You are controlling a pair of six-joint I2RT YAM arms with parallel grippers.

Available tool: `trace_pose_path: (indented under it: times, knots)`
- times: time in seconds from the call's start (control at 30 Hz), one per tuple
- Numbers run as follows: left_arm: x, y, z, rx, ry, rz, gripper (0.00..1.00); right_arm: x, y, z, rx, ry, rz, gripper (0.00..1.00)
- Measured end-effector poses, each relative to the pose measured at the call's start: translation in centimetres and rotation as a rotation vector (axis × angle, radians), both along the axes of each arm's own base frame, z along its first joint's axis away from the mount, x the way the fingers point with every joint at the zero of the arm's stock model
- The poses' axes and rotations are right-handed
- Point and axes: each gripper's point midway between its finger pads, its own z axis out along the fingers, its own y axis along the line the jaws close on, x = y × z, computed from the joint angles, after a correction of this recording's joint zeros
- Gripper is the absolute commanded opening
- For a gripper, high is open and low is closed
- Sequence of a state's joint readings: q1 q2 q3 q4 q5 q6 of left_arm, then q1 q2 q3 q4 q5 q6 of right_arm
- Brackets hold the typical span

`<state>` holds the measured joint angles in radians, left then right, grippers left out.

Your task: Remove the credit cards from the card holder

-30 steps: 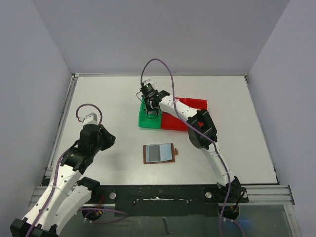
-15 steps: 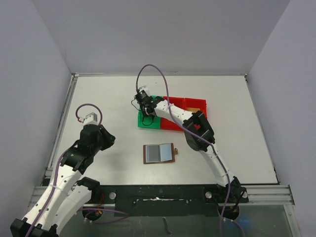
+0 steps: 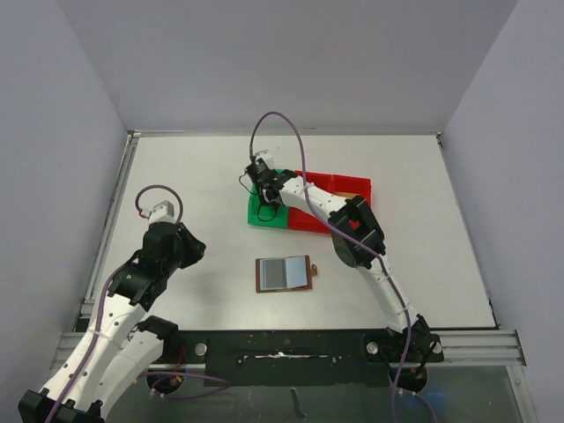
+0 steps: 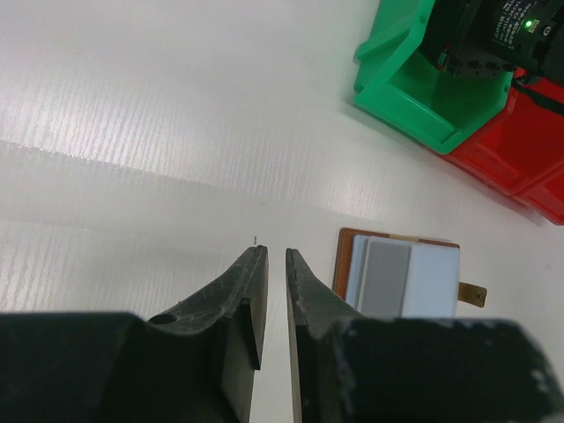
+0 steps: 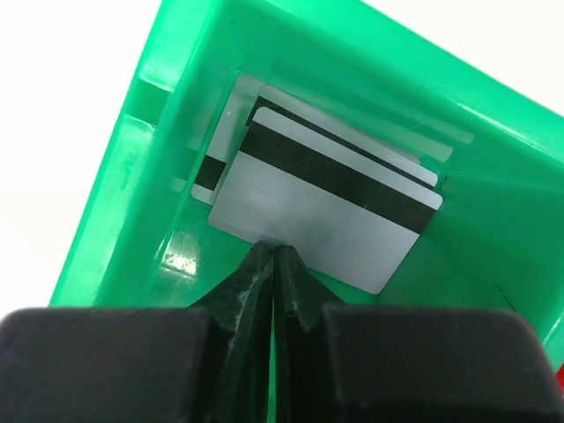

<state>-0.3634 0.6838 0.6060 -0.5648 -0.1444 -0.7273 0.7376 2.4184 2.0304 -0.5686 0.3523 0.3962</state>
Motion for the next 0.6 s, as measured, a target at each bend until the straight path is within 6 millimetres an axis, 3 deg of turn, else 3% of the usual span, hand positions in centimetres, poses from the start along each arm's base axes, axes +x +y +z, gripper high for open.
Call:
trace_pose_path:
  times: [0.33,0.6]
  knots:
    - [0.0,0.0,-0.2,0.004,0.007,-0.004,0.14,1.3,-1.9,0.2,-0.044,-0.025,-0.024,0.02]
    - [0.0,0.0,-0.2,0.004,0.008,-0.004,0.14,1.9,-1.7,0.8,-0.023,-0.028,0.003,0.17]
